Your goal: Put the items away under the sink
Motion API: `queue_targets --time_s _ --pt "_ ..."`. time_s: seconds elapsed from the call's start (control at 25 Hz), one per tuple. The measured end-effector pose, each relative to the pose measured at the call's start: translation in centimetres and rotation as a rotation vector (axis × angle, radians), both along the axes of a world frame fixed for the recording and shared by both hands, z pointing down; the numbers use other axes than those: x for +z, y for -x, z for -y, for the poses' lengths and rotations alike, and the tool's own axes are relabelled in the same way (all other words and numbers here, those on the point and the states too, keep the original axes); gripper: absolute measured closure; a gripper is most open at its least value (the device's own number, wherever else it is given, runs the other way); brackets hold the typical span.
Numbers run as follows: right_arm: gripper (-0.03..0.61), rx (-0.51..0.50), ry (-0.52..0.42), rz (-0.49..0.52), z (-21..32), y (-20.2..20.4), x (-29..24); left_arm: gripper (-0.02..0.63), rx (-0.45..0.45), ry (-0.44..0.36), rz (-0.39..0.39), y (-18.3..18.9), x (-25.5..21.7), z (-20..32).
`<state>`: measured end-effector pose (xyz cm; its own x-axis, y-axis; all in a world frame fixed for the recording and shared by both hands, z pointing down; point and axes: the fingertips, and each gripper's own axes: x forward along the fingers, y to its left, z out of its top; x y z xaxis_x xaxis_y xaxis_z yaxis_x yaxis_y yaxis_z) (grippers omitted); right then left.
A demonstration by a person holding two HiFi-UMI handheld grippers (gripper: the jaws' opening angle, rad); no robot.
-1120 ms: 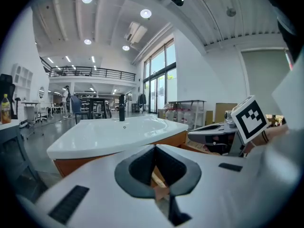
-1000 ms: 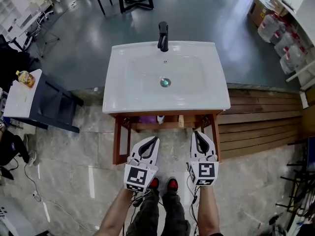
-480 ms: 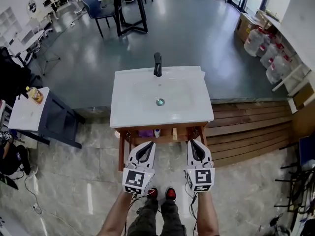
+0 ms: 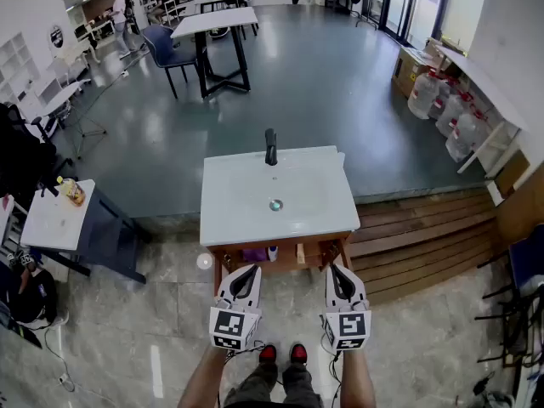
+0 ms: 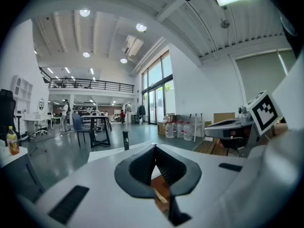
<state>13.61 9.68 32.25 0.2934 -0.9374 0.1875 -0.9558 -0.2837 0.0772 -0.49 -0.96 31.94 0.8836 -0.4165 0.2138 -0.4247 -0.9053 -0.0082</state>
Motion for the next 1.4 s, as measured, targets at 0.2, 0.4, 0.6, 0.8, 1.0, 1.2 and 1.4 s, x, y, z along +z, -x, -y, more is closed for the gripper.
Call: queue_targets --time_s 0.2,0.4,0.6,0.8,1.0,1.2,1.4 --pt "0.546 0.020 -0.008 -0.013 -1.2 0.8 -1.4 0.607 -0.002 -0.006 -0.007 1.5 -1.3 0.2" --pt "0.546 0.033 -0.029 -0.004 -2.4 1.8 -2.5 0.607 -0.010 -0.020 -0.011 2.6 -2.3 0.3" --pt "0.546 0.035 -0.026 -0.007 -3.3 2.3 -2.1 0.607 -0.018 -0.027 -0.015 3.4 -2.4 0.2" --pt "0.546 0.025 -0.013 -0.015 -3.3 2.4 -1.8 0.607 -0.017 -0.017 -0.013 3.6 -2.3 0.0" --pt "0.545 0.022 -0.034 -0.026 -3.4 2.6 -2.3 0.607 -0.009 -0.016 -0.014 3.6 -2.2 -0.4" --pt "0.546 0.018 -0.035 -0.022 -3.3 3.0 -2.2 0.607 -0.004 -0.014 -0.011 3.8 -1.9 -0.5" --pt "0.546 0.011 -0.029 -0.014 -3.3 3.3 -1.7 0.607 -0.001 -0.008 -0.001 3.9 -1.5 -0.6"
